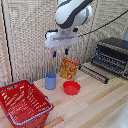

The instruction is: Extend the gripper towards the oven tray handle. Grasp the handle and carefully pull the tray out of the oven. Move the gripper above the red bowl. Grab the red bowl gently. Lift the bowl and place it onto the oven tray.

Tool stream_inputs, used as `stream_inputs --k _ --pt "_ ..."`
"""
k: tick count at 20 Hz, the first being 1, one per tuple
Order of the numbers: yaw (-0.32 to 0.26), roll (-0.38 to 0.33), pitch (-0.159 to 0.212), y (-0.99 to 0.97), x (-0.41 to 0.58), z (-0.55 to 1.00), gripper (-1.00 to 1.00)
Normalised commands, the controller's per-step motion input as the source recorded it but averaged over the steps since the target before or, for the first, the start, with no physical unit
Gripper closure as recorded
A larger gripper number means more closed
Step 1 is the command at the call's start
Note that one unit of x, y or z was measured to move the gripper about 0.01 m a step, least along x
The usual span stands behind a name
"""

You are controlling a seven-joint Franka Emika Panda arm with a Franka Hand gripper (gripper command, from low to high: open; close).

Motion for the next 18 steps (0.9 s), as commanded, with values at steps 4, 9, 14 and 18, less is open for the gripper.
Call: stream_inputs --k 4,9,14,18 --pt "0.132 -0.375 0.021 0.01 0.094 0.01 -1.0" --pt "0.133 -0.375 0.019 0.01 0.126 0.0 -1.0" --pt "0.132 -0.375 0.018 0.01 0.126 0.0 -1.0" --pt "0.131 -0.375 0.019 0.01 0.131 0.0 -1.0"
